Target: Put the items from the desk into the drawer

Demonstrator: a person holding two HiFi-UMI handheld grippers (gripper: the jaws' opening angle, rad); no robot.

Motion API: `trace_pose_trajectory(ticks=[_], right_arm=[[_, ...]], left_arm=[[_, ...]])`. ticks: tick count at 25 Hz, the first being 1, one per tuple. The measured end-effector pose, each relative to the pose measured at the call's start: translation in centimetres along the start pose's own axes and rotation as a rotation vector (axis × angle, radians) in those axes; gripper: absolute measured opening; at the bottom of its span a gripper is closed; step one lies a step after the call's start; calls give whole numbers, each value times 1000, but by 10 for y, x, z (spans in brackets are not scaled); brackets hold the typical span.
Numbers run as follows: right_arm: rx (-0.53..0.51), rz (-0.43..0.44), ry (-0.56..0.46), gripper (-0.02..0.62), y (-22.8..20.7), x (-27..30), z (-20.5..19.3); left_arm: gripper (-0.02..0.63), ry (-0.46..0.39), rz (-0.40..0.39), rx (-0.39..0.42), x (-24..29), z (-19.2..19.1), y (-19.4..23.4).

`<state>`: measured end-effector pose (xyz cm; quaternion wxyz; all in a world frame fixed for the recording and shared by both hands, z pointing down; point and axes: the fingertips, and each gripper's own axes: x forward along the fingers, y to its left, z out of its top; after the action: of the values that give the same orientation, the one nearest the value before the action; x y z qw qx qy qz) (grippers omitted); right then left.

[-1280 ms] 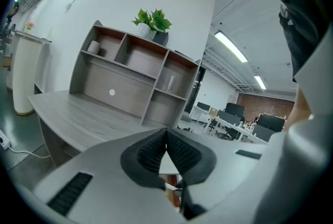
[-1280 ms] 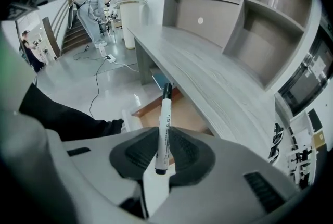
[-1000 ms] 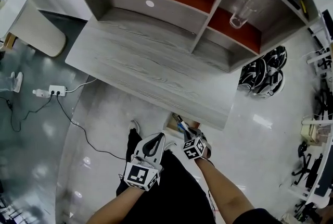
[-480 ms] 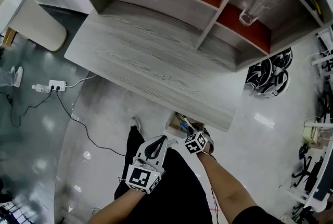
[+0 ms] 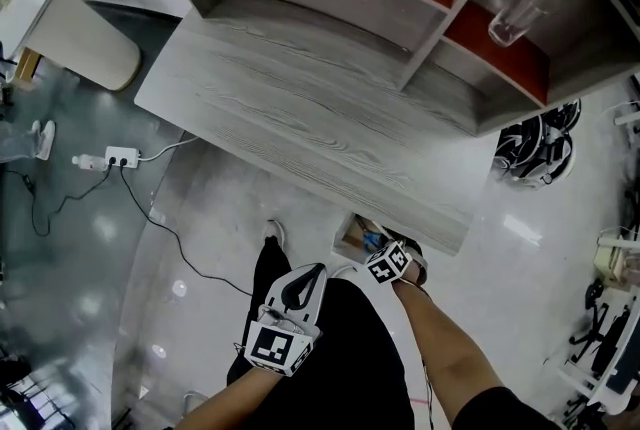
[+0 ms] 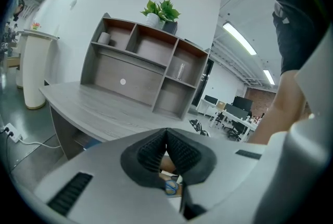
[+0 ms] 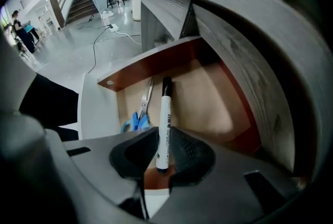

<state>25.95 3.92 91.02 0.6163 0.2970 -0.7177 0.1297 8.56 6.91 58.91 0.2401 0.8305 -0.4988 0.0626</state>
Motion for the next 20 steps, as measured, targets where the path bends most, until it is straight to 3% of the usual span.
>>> trace_pose_trajectory(ticks=[11, 20], right_arm=[[-5, -14, 53, 81, 3, 13, -1], [61, 24, -24, 89, 8, -5, 7]], left_arm=[[12, 4, -12, 29, 0, 0, 2], [12, -3, -27, 21, -1, 13, 6]])
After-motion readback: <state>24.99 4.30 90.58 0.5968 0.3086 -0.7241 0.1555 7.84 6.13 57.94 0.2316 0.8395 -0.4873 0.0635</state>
